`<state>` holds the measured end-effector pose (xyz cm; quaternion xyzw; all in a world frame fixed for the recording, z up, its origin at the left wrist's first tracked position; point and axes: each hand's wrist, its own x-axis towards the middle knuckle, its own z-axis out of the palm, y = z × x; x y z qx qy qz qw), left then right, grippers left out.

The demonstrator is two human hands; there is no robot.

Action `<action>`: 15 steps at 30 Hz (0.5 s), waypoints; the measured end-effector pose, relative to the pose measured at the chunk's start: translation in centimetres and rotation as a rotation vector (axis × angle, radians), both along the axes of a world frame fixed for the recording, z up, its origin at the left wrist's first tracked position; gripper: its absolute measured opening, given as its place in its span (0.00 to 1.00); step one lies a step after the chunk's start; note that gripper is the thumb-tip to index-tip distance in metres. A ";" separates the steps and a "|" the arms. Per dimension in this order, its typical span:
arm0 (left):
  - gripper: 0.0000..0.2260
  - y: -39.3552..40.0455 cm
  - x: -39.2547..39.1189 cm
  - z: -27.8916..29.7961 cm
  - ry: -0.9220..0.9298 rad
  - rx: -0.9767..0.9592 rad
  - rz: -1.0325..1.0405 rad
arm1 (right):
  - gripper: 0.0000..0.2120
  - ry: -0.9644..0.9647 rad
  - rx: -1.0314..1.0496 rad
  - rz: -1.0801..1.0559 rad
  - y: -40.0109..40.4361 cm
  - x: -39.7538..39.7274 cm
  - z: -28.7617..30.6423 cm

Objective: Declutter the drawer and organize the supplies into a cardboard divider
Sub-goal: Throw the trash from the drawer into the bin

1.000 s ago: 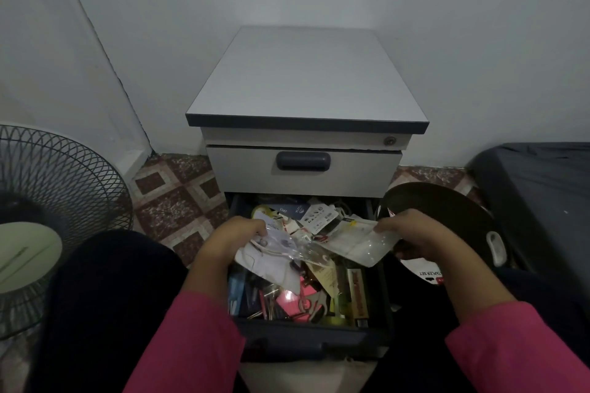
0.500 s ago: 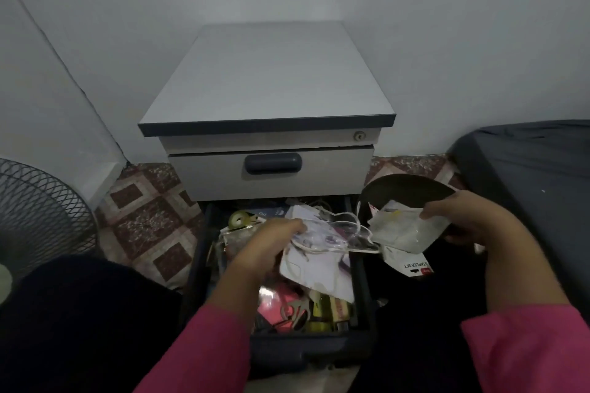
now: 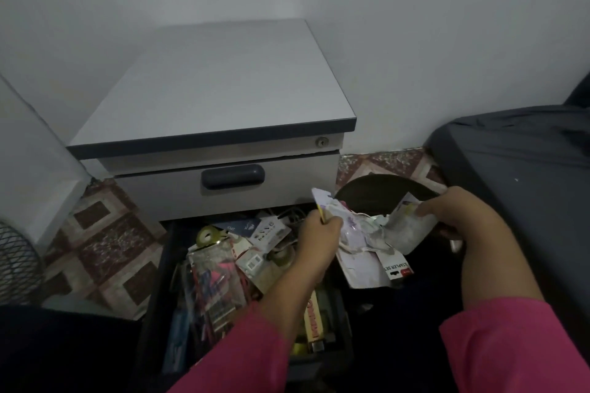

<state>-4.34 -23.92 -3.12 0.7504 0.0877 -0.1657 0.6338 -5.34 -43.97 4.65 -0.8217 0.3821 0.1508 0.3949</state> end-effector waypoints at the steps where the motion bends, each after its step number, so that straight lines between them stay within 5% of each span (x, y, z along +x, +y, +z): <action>1: 0.08 -1.0 0.2 0.0 -0.004 0.022 -0.034 | 0.18 -0.002 0.008 0.006 0.1 0.1 -0.1; 7: 0.19 -4.0 0.4 0.6 0.059 0.105 -0.388 | 0.35 0.040 0.040 0.084 1.4 0.5 -0.1; 15: 0.06 1.3 -0.5 -2.5 0.047 0.005 -0.224 | 0.21 0.035 -0.097 0.194 2.0 1.2 -1.2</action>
